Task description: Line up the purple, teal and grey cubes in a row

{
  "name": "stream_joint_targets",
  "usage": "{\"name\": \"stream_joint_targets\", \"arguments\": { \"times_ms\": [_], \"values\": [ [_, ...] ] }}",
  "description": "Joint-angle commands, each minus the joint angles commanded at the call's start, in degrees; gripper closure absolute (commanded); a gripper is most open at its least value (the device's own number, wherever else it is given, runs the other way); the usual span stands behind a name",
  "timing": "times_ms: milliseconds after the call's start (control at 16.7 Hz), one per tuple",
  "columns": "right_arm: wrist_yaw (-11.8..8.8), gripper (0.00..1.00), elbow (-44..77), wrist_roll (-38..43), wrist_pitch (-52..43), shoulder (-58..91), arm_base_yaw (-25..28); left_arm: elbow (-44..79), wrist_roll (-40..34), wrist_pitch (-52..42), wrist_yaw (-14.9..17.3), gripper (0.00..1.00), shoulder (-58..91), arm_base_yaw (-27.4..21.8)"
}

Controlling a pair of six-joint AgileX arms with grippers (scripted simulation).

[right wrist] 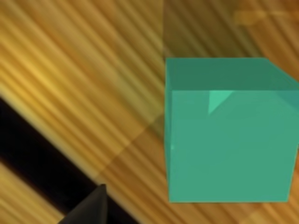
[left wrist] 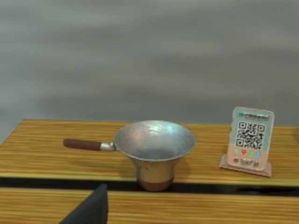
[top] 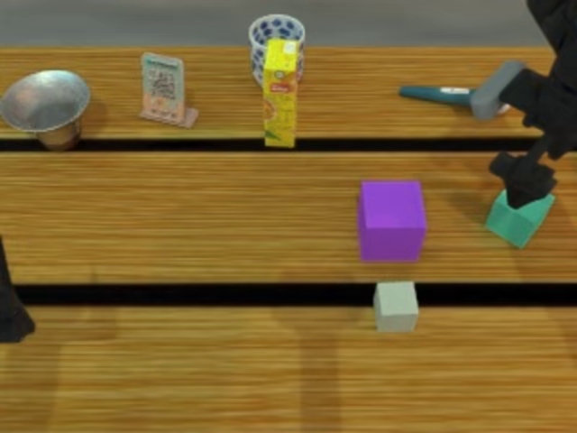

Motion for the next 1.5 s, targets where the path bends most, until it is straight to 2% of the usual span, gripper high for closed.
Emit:
{"name": "stream_joint_targets", "arguments": {
  "times_ms": [480,900,1200,1500],
  "values": [
    [0.01,0.0,0.35,-0.4,0.49,1.47,-0.14,-0.98,0.79,0.83,0.08,0.0,-1.22,0.33],
    [0.06,0.0,-8.56,-0.17,15.1,6.67,0.11,-0.98,0.79,0.83,0.08,0.0,-1.22,0.33],
    [0.07,0.0,-9.52,-0.17,16.41,7.34,0.14,-0.98,0.79,0.83,0.08,0.0,-1.22,0.33],
    [0.07,0.38,-9.52,-0.17,16.41,7.34,0.14,-0.98,0.79,0.83,0.08,0.0,-1.22,0.33]
  ]
}}
